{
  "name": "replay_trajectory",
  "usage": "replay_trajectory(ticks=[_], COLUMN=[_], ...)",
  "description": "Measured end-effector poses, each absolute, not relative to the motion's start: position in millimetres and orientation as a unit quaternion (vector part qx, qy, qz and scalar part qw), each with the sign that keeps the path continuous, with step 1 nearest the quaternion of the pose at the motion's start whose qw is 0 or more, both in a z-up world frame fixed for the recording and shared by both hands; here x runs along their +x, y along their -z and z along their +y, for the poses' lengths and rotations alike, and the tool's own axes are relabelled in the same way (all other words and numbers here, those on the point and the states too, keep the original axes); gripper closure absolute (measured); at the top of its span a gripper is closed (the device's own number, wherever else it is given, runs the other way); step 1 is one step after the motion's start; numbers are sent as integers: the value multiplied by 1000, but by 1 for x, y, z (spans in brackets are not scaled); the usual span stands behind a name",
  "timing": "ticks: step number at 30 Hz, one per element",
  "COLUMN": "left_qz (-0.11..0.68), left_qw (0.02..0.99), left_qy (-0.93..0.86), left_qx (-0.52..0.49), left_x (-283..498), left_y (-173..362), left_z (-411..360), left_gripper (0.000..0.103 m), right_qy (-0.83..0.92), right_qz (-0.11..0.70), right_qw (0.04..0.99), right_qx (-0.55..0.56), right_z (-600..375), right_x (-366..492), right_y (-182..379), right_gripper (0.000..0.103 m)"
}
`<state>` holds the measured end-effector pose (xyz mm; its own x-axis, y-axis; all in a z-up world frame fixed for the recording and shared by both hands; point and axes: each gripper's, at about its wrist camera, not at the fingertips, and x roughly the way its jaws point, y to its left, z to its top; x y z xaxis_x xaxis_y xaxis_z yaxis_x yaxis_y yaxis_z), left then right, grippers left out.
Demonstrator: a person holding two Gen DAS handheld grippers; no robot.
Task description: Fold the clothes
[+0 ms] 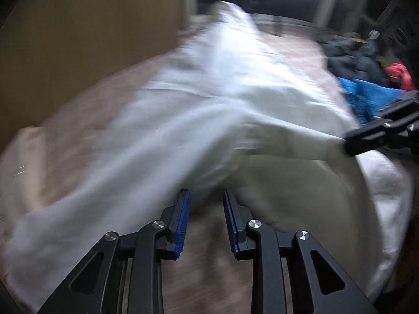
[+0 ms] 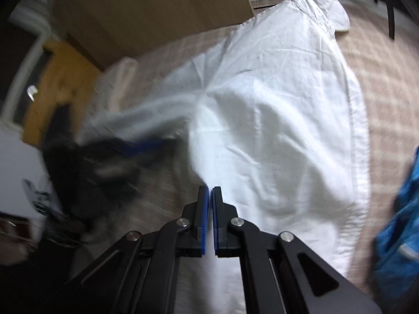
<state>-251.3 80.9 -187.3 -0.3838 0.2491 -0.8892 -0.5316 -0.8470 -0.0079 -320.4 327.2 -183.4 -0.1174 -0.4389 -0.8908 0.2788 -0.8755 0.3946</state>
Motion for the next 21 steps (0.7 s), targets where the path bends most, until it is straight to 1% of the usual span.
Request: replay_trajectory(ticks=[3,6,8,9,10,13,19,20,21], left_qz=[114,114,126,129,125,72,12,-3,-15], left_qw=[227,226,230,229,231,266,330,341,350], left_qy=[-819,-820,-817,-816,-815,-802,-776,-772,-768], left_qx=[-514,-513,-514,-515,-517,-530,-536,-536,-536], left_x=[-256,-251,-245,-244,-243,-239,-205,-199,-193], left_y=[180,173,175,176,178,178,184,187,189], left_z=[50,34,40,43,44,44,72,80,88], left_gripper=[78,77,74,74,74,74,74,74,74], right_qy=[715,743,762,768,767,756,701,697,694], right_qz=[-18,50,81,102,132,221,339,342,336], right_qw=[251,248,268,274,275,276,305,304,303], right_qx=[652,620,583,570,565,550,549,552,560], right_z=[314,295,275,265,253,220,190,189,190], right_x=[-321,-320,-323,-325,-329,-340,-352,-355,-359], right_y=[195,181,169,167,170,183,217,220,221], right_gripper=[99,97,89,77,69,69,69,70,82])
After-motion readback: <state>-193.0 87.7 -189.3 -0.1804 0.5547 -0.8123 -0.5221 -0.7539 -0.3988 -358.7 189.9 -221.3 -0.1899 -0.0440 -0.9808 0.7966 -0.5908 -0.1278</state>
